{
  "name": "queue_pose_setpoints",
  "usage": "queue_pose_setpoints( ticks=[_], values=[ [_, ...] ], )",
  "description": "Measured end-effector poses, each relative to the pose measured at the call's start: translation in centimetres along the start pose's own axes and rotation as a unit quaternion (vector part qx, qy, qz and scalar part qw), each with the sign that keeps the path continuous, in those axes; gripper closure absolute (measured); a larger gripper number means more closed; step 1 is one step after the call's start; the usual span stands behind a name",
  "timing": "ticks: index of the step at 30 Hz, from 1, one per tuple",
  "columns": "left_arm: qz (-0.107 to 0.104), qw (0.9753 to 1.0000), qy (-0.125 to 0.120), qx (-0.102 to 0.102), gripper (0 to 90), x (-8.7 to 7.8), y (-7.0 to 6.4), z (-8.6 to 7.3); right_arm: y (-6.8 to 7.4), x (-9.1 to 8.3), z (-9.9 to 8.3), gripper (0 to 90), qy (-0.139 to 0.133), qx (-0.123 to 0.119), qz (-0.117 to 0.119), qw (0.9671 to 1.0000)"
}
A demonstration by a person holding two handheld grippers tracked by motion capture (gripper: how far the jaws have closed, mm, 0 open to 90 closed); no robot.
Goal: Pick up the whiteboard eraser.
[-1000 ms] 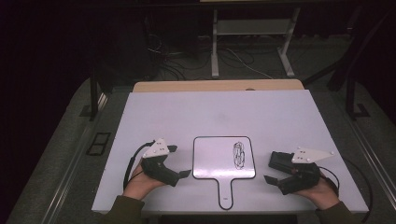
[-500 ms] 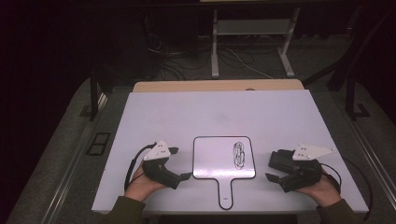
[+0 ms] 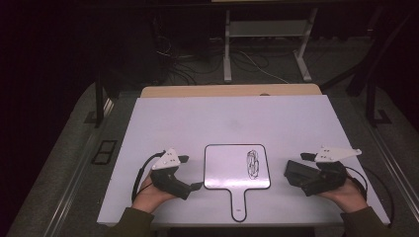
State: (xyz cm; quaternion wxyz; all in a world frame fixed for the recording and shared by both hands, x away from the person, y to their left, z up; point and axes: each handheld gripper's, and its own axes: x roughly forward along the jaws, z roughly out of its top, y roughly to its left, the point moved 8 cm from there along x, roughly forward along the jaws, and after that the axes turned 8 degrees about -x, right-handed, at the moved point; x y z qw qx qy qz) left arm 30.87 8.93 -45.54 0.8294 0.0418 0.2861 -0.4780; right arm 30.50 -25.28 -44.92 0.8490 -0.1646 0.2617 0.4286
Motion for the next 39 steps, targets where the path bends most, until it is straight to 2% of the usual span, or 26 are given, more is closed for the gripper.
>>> queue_pose_setpoints(
  ticks=[15,18,25,34,39],
  values=[
    [-0.001,1.0,0.0,0.0,0.0,-0.1,0.1,0.0,-1.9,-0.3,-0.5,1.8,0.018,-0.004,-0.014,0.9997],
    [0.0,1.0,0.0,0.0,0.0,-0.2,0.1,0.0,-2.4,-0.3,-0.8,1.8,0.028,-0.009,-0.018,0.9994],
    [-0.001,1.0,-0.002,0.0,0.0,-0.2,0.1,0.1,-3.8,-0.4,-2.5,1.8,0.058,-0.001,-0.019,0.9982],
    [-0.002,1.0,0.0,-0.001,0.0,-0.2,0.1,0.0,-4.1,-0.1,-4.3,5.3,0.098,-0.003,-0.011,0.9951],
    [-0.004,1.0,0.001,0.0,0.0,-0.1,0.1,0.0,-4.3,0.0,-4.8,5.5,0.107,-0.006,-0.011,0.9941]
  ],
)
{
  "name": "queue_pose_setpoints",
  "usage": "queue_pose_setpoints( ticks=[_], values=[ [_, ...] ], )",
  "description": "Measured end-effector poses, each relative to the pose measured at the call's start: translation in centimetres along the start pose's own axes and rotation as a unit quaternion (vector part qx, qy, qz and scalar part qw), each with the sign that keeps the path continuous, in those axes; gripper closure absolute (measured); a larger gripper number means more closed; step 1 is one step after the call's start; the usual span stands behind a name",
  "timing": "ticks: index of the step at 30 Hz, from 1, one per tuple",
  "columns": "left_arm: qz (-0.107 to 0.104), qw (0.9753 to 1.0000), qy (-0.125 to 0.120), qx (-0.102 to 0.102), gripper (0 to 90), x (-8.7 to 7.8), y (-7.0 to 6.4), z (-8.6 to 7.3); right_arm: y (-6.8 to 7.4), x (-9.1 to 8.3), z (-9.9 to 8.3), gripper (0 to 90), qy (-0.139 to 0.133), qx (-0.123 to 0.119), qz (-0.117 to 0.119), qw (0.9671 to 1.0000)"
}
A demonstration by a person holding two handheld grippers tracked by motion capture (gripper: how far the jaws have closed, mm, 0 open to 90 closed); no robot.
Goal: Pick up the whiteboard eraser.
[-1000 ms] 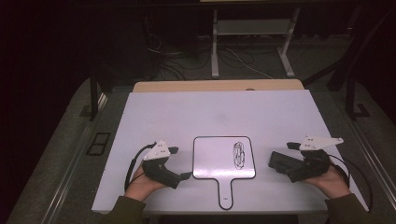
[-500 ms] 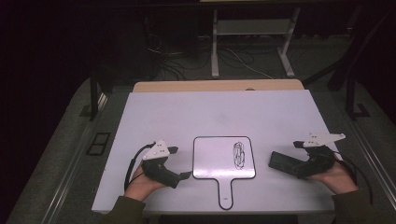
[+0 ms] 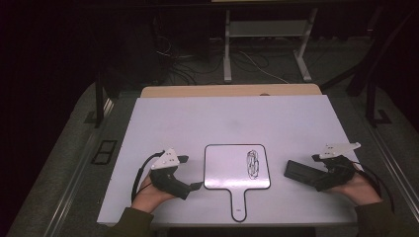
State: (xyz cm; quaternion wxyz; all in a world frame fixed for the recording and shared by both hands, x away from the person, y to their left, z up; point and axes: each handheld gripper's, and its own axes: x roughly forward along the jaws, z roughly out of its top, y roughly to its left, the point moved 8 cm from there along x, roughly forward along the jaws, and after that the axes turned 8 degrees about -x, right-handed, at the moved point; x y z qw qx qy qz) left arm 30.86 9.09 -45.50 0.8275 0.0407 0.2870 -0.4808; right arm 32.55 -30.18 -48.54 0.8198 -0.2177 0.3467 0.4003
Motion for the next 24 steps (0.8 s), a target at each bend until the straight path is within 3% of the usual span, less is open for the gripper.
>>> queue_pose_setpoints(
  ticks=[12,19,24],
  values=[
    [-0.001,1.0,0.001,-0.001,0.0,0.06,-0.06,-0.05,0.42,0.43,-0.77,22.2,0.028,-0.015,0.026,0.9992],
    [-0.001,1.0,0.005,0.001,0.0,0.07,-0.03,-0.11,0.35,0.8,-1.05,23.6,0.045,-0.023,0.031,0.9982],
    [-0.001,1.0,0.005,-0.001,0.0,0.1,0.01,-0.1,0.33,0.74,-0.97,27.8,0.042,-0.029,0.043,0.9977]
  ],
)
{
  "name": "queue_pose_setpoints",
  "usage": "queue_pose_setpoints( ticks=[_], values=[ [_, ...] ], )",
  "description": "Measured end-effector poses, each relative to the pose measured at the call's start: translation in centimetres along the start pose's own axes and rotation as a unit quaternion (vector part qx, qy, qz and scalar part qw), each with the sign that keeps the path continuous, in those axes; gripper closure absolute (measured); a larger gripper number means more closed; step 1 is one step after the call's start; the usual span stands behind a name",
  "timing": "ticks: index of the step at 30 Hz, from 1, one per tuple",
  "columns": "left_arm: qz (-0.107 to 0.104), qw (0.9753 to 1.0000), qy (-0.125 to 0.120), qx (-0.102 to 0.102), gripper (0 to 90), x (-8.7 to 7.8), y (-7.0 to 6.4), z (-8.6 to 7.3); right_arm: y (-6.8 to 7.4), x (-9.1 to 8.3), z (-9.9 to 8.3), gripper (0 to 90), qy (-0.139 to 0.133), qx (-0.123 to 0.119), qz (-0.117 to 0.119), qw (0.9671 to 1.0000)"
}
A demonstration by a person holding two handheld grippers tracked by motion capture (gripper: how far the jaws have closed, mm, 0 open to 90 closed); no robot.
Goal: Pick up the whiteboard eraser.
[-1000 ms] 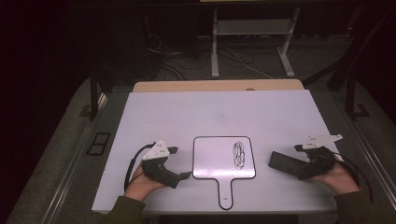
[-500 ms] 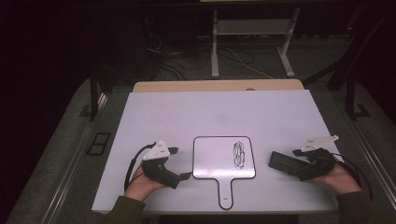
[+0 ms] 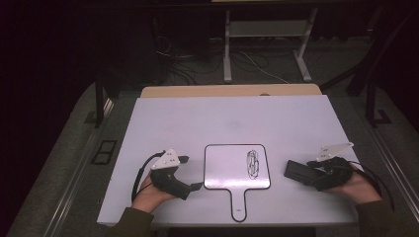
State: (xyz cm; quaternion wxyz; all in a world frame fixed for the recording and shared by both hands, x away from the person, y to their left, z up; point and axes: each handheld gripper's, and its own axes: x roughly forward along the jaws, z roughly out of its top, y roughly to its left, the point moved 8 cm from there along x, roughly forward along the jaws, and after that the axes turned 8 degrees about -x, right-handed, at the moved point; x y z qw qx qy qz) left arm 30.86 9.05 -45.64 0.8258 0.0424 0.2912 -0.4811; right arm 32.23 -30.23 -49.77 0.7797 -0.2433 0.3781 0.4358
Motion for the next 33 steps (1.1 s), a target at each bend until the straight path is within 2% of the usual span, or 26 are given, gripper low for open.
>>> queue_pose_setpoints(
  ticks=[2,9,22,33],
  values=[
    [0.0,1.0,0.001,0.0,0.0,0.01,0.0,-0.01,0.05,0.28,-0.11,28.5,0.01,-0.008,0.0,0.9999],
    [0.0,1.0,-0.002,0.001,0.0,-0.02,-0.03,0.02,0.08,0.44,-0.18,32.6,0.018,-0.015,-0.002,0.9997],
    [-0.001,1.0,-0.002,0.0,0.0,-0.04,-0.06,0.03,0.15,0.22,-0.43,37.5,0.02,-0.025,0.002,0.9995],
    [-0.004,1.0,-0.002,0.0,0.0,0.01,0.01,-0.02,0.15,0.18,-0.49,38.0,0.019,-0.022,0.006,0.9996]
  ],
)
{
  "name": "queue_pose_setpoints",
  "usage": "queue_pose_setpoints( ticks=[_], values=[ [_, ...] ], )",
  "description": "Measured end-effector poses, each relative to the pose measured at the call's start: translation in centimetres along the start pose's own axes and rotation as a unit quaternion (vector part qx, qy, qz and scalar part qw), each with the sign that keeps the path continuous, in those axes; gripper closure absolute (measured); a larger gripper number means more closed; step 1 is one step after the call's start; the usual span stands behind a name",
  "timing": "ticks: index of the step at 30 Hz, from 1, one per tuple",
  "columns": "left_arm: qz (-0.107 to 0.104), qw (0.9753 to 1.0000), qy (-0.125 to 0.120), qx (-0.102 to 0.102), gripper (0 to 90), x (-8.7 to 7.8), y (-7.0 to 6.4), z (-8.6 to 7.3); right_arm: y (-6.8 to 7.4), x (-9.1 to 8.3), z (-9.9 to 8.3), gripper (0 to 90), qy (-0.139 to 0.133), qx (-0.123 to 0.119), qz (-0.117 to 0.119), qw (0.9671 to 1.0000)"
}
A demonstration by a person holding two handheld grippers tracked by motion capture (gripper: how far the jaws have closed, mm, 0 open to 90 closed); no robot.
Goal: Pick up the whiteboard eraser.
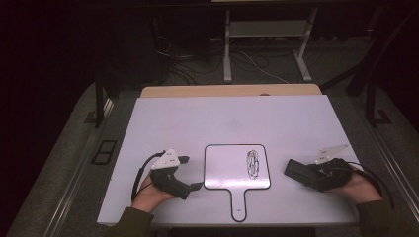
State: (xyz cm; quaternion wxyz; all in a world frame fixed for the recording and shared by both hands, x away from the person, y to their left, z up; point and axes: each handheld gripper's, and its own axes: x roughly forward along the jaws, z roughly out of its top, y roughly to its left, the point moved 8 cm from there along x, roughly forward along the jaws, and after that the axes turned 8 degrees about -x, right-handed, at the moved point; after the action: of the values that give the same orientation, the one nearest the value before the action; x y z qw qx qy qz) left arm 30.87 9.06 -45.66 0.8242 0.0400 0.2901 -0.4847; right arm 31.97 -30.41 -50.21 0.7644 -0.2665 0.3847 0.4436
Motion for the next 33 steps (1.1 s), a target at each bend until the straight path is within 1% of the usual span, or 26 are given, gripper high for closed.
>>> queue_pose_setpoints(
  ticks=[1,6,10,12,20,22,29,32,33],
  values=[
    [-0.001,1.0,-0.001,0.0,0.0,0.0,0.0,0.0,-0.1,0.1,0.0,37.9,-0.003,0.002,0.005,1.0],
    [-0.004,1.0,-0.002,-0.002,0.0,0.1,0.1,0.0,-0.1,0.2,0.0,38.0,-0.003,0.005,0.008,1.0],
    [-0.004,1.0,-0.002,-0.003,0.0,0.1,0.0,0.0,-0.1,0.2,0.0,38.3,-0.001,0.002,0.006,1.0],
    [-0.003,1.0,0.001,-0.002,0.0,0.2,0.1,0.0,-0.1,0.1,0.0,38.4,0.002,0.005,0.007,1.0],
    [-0.002,1.0,0.0,-0.001,0.0,0.2,0.0,0.0,0.0,0.0,0.1,38.6,0.001,0.014,0.008,0.9999],
    [-0.002,1.0,0.0,0.0,0.0,0.2,-0.1,0.0,0.0,-0.1,0.1,38.7,0.002,0.016,0.004,0.9999],
    [-0.001,1.0,0.004,0.002,0.0,0.2,0.0,-0.1,-0.1,-0.6,0.5,38.8,-0.016,0.024,0.003,0.9996],
    [-0.001,1.0,0.003,-0.003,0.0,0.3,0.0,-0.2,-0.1,-0.9,0.7,38.8,-0.025,0.033,0.002,0.9991],
    [-0.002,1.0,0.006,0.001,0.0,0.3,0.0,-0.3,-0.1,-1.0,0.7,38.9,-0.027,0.035,0.003,0.999]
  ],
)
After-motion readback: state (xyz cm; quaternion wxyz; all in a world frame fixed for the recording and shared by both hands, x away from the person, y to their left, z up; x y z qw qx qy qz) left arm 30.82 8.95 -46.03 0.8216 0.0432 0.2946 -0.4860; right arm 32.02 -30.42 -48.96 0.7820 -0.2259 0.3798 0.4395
